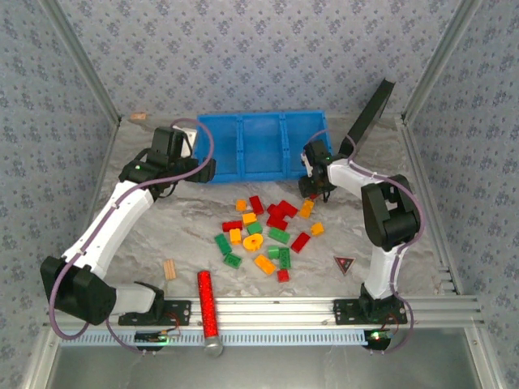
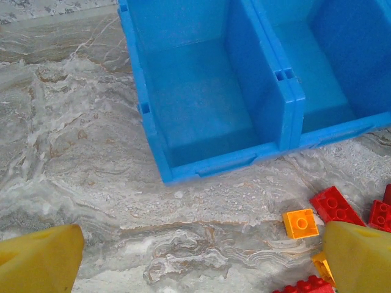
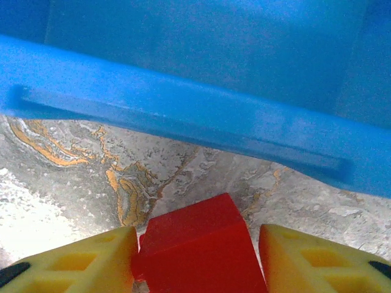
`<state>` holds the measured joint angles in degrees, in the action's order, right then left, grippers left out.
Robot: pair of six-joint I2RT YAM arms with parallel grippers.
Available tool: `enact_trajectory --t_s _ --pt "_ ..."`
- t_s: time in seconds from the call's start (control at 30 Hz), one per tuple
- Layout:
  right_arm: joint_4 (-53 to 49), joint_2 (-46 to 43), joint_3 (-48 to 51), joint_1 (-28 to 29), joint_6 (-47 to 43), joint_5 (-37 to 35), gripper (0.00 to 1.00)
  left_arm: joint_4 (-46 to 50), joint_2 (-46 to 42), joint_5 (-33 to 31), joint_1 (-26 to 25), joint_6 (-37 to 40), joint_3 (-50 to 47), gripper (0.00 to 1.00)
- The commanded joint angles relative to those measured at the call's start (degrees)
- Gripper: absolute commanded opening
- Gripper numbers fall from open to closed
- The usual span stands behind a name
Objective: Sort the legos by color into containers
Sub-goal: Pick up the lego from the center of the table.
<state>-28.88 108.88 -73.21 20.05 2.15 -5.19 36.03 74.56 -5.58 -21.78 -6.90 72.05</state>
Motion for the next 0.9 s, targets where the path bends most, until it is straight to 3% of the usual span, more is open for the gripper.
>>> enact_trajectory --t_s 0.0,0.43,0.87 --pt "-3.42 1.81 -1.67 -0.43 0.18 -0.34 0.51 1.21 -2.12 -0.17 -0.46 0.72 1.25 1.0" --pt "-5.04 0.68 1.54 -0.46 0.9 0.8 0.39 0.97 -3.65 -0.73 -0.44 1.36 -0.24 1.0" --pt "-8.8 -11.53 -1.07 0.86 3.25 -1.2 0.38 1.21 -3.86 0.08 -0.41 1.21 -0.16 1.0"
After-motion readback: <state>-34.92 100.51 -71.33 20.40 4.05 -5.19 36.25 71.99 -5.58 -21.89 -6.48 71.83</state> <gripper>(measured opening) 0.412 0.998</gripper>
